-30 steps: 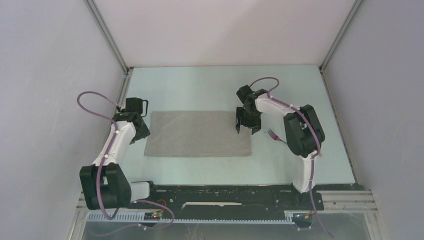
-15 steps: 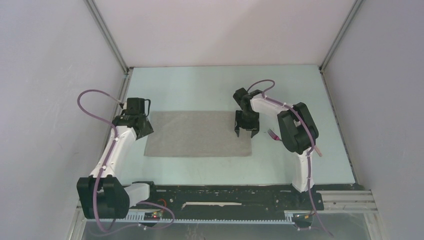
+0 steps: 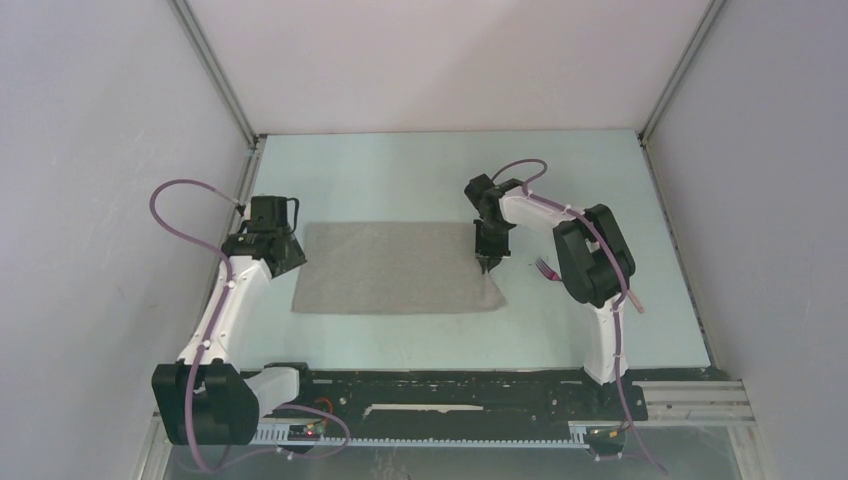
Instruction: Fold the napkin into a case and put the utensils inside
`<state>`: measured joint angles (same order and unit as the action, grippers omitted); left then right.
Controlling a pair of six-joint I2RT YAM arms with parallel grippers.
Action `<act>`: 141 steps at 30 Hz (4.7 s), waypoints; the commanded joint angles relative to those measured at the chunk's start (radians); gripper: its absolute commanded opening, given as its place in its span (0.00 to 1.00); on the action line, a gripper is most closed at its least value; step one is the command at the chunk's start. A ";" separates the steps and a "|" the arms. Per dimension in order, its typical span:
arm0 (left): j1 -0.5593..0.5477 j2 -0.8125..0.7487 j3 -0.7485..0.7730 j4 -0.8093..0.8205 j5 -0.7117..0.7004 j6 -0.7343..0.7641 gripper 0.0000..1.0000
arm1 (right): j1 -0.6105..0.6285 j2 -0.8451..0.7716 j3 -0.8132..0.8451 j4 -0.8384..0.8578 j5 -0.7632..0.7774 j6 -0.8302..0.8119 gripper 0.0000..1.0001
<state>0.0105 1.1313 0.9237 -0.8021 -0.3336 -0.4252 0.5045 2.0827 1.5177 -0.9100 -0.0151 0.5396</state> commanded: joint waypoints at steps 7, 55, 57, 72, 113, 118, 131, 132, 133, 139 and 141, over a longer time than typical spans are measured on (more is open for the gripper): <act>-0.003 -0.021 -0.001 0.018 -0.021 0.014 0.56 | -0.072 -0.083 -0.051 0.022 0.111 -0.213 0.00; -0.002 -0.048 -0.006 0.027 0.009 0.020 0.58 | 0.368 0.415 0.800 0.158 -0.384 -0.025 0.00; -0.002 -0.048 -0.005 0.027 0.008 0.020 0.58 | 0.361 0.422 0.804 0.165 -0.375 -0.017 0.00; -0.002 -0.044 -0.006 0.027 0.008 0.020 0.58 | 0.348 0.508 0.895 0.181 -0.373 0.002 0.00; -0.002 -0.057 -0.234 0.330 0.705 -0.184 0.79 | 0.262 0.308 0.785 0.249 -0.746 0.041 1.00; -0.003 -0.035 -0.330 0.496 0.791 -0.275 0.81 | 0.247 0.355 0.775 0.505 -0.950 0.261 0.98; -0.033 0.035 -0.216 0.343 0.666 -0.168 0.81 | 0.109 -0.084 0.116 0.454 -0.654 0.087 0.94; -0.036 0.045 -0.207 0.341 0.668 -0.160 0.81 | 0.095 -0.127 0.040 0.447 -0.630 0.063 0.94; -0.039 0.057 -0.191 0.333 0.672 -0.148 0.81 | 0.088 -0.158 -0.032 0.448 -0.615 0.055 0.93; -0.138 0.165 -0.013 0.192 0.530 -0.018 0.80 | 0.086 -0.257 -0.349 0.526 -0.595 0.075 0.86; -0.217 0.231 0.112 0.091 0.382 0.041 0.79 | 0.083 -0.262 -0.398 0.596 -0.602 0.105 0.85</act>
<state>-0.0879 1.2823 0.8391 -0.5510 0.2760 -0.5335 0.5659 1.8515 1.2076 -0.4278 -0.6353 0.6342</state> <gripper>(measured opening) 0.801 0.859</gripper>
